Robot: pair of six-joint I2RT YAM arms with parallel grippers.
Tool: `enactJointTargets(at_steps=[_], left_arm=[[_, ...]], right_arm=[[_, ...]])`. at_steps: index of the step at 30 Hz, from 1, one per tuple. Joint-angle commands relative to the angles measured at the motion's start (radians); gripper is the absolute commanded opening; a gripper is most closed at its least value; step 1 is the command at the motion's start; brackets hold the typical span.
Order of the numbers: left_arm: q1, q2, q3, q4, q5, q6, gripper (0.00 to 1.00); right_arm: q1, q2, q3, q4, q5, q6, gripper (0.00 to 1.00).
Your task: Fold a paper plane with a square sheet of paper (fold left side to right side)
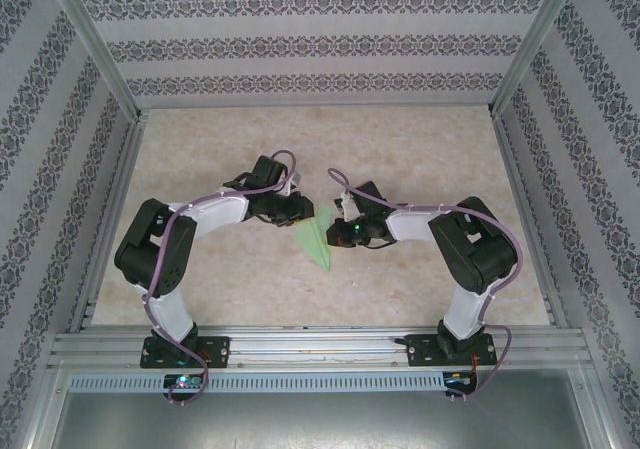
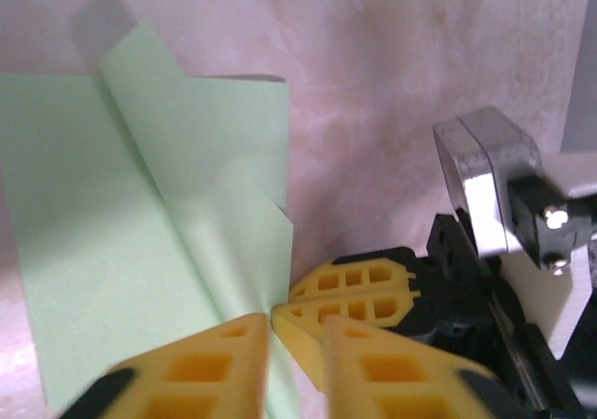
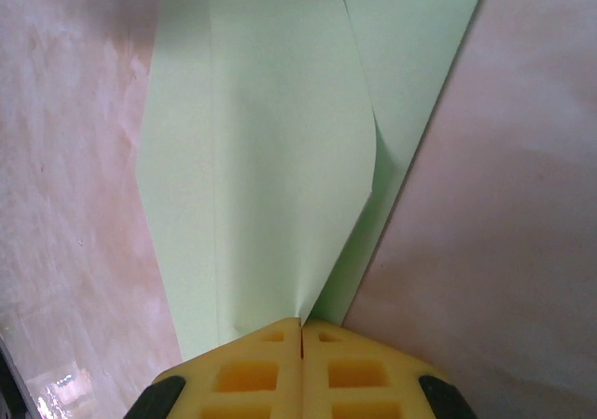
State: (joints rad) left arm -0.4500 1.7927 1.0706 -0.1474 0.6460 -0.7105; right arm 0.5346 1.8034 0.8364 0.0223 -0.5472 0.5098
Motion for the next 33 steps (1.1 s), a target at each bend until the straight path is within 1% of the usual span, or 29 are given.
enactJointTargets(at_steps=[1, 4, 8, 15, 18, 25, 33], left_arm=[[0.003, 0.059, 0.019, 0.044, 0.095, -0.005, 0.12], [-0.002, 0.104, 0.044, 0.046, 0.131, -0.001, 0.06], [-0.006, 0.157, 0.075, 0.039, 0.164, 0.012, 0.02], [-0.008, 0.192, 0.082, 0.045, 0.171, 0.02, 0.01], [-0.007, 0.204, 0.084, 0.029, 0.16, 0.029, 0.01], [-0.008, 0.233, 0.096, -0.051, 0.094, 0.075, 0.01], [-0.006, 0.252, 0.081, -0.086, 0.045, 0.103, 0.0]], right_arm=[[0.013, 0.066, -0.03, -0.111, 0.101, -0.008, 0.0], [0.014, 0.065, -0.028, -0.113, 0.102, -0.006, 0.0], [0.016, 0.067, -0.025, -0.121, 0.108, -0.007, 0.0], [0.017, 0.072, -0.022, -0.133, 0.114, -0.011, 0.0], [0.018, 0.073, -0.019, -0.141, 0.118, -0.015, 0.0], [0.018, 0.075, -0.011, -0.167, 0.13, -0.026, 0.0], [0.019, 0.074, -0.014, -0.175, 0.134, -0.031, 0.0]])
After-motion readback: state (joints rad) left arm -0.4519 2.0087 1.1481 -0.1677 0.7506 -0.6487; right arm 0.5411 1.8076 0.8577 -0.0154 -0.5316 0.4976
